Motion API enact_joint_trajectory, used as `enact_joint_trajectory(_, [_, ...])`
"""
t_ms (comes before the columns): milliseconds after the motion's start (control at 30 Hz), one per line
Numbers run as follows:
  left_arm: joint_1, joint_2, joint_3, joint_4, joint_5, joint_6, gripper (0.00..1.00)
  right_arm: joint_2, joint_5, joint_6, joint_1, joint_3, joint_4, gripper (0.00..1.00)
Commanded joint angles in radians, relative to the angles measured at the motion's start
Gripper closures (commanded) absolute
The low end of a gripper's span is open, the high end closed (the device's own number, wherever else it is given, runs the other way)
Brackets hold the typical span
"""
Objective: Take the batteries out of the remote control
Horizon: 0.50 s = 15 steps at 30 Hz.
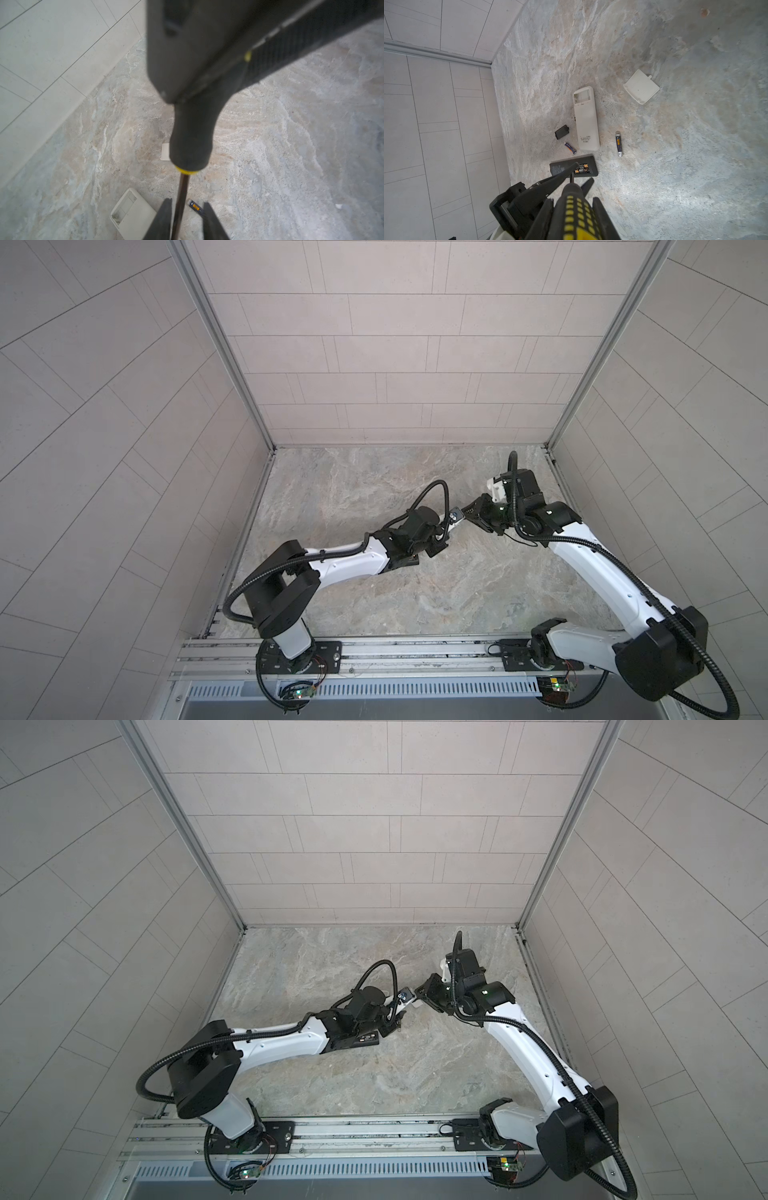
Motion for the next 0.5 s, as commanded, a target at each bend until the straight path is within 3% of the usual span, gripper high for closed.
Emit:
enact_joint_trajectory(0, [0.001, -0.001, 0.035, -0.009, -0.020, 0.019, 0.87, -0.012, -0.027, 0.005, 0.008, 0.011, 0.016, 0.87])
enact_joint_trajectory(133, [0.002, -0.016, 0.036, -0.025, -0.001, 0.037, 1.00, -0.010, -0.049, -0.017, 0.007, 0.001, 0.015, 0.83])
enact_joint_trajectory(267, [0.014, -0.044, 0.040, -0.076, 0.085, 0.051, 1.00, -0.003, -0.082, -0.104, 0.006, 0.014, 0.006, 0.61])
enact_joint_trajectory(467, [0.059, -0.091, 0.028, -0.139, 0.204, 0.040, 1.00, -0.006, -0.091, -0.241, -0.002, 0.055, -0.044, 0.53])
